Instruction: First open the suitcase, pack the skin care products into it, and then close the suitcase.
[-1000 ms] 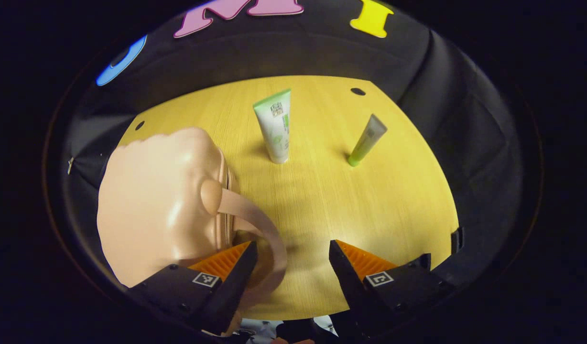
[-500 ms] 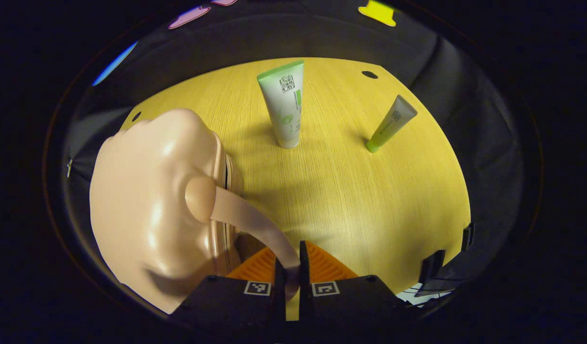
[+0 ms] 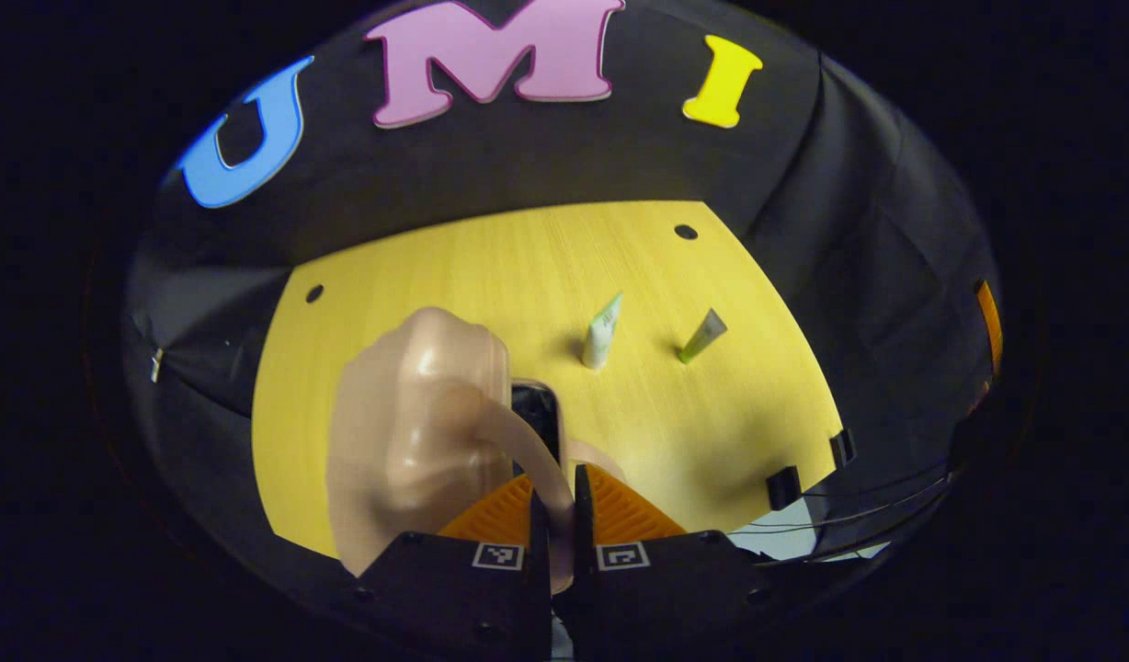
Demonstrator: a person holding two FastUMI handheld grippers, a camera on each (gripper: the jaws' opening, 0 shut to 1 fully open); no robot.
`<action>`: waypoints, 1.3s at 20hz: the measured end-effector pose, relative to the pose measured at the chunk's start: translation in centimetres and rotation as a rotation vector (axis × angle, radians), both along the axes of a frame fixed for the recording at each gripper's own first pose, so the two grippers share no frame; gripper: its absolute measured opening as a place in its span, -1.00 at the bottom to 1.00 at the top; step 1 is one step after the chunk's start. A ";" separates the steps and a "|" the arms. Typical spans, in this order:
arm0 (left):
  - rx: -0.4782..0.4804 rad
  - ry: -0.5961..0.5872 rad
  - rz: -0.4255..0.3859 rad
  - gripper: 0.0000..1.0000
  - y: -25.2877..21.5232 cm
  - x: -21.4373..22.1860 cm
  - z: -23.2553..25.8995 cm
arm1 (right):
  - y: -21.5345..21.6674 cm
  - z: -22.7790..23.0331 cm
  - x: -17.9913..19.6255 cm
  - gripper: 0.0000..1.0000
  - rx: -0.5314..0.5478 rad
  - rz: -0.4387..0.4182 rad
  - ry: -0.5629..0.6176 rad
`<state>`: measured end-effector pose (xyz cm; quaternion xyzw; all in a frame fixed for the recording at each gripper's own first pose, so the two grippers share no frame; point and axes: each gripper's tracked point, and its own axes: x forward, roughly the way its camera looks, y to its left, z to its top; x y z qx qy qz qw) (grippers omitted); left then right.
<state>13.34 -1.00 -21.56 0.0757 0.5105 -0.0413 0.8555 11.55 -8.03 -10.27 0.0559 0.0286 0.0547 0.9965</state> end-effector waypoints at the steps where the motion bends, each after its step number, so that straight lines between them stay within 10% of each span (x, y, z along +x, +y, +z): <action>1: 0.025 -0.043 0.008 -0.72 2.8 0.3 1.8 | 1.2 0.4 0.1 0.92 0.008 0.005 -0.008; 10: 0.287 -0.287 0.166 -0.78 29.3 1.0 6.6 | 9.9 3.4 -2.5 0.92 -0.016 -0.031 -0.016; 16: 0.394 -0.191 0.242 -0.78 42.8 1.1 -2.9 | 12.7 4.2 -4.4 0.99 -0.017 -0.106 0.045; 22: 0.272 -0.052 0.326 -0.77 46.3 -0.2 -12.2 | 15.2 5.6 -5.3 0.86 -0.079 -0.165 0.054; 25: 0.273 -0.034 0.364 -0.63 47.6 -0.9 -14.5 | 16.3 4.4 -6.0 0.92 -0.088 -0.185 0.080; 26: 0.277 -0.053 0.371 -0.09 47.8 -0.9 -14.3 | 16.7 4.0 -6.1 0.86 -0.093 -0.185 0.087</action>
